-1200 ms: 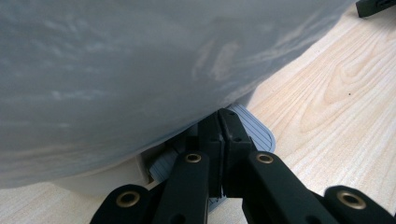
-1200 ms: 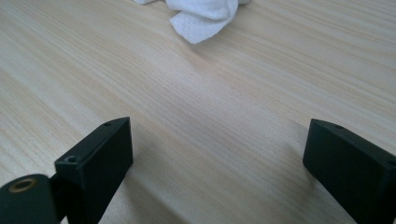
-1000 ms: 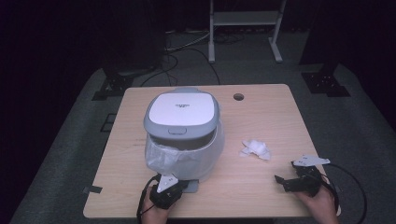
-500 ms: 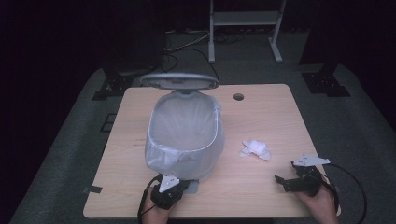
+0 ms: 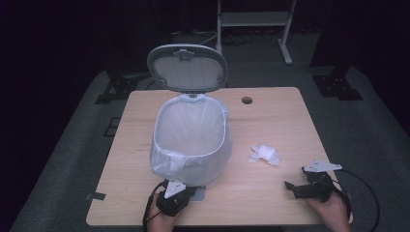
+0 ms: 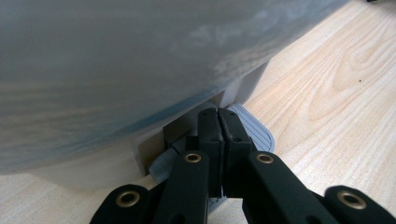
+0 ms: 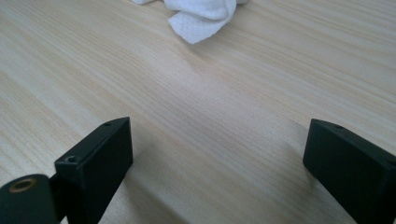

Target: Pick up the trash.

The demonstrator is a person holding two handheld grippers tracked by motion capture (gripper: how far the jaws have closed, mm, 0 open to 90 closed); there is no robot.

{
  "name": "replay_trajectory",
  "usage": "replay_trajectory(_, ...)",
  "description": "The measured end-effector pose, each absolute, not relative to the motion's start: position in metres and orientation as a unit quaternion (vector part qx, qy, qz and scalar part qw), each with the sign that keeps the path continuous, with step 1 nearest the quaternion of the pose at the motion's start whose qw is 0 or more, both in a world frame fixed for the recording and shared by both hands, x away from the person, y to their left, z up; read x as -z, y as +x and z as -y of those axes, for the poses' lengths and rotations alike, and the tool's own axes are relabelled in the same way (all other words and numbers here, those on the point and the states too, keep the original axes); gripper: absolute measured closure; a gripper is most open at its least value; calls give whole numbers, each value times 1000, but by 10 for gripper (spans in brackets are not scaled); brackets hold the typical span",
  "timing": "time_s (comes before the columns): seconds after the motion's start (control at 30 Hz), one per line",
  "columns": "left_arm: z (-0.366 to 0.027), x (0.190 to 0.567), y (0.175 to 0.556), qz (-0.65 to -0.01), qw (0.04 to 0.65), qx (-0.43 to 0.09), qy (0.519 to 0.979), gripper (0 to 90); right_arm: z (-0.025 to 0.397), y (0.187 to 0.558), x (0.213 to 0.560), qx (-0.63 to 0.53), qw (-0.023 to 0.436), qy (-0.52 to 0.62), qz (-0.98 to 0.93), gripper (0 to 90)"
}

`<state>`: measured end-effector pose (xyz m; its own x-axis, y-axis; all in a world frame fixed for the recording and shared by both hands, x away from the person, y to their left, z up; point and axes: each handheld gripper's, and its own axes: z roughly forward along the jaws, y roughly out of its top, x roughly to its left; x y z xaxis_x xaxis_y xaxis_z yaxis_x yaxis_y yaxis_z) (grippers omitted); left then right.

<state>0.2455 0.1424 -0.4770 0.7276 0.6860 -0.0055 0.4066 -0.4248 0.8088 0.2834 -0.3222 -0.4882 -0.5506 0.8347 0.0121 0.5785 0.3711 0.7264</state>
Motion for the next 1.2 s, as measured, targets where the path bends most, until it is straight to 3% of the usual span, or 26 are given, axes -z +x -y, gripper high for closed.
replay_trajectory(0.6,-142,477,245,-334,424,-166,826,889,324,283,485,-356,175,444,-804,76)
replay_trajectory(1.2,-142,477,245,-333,421,-167,827,889,313,298,460,-380,175,440,-794,77)
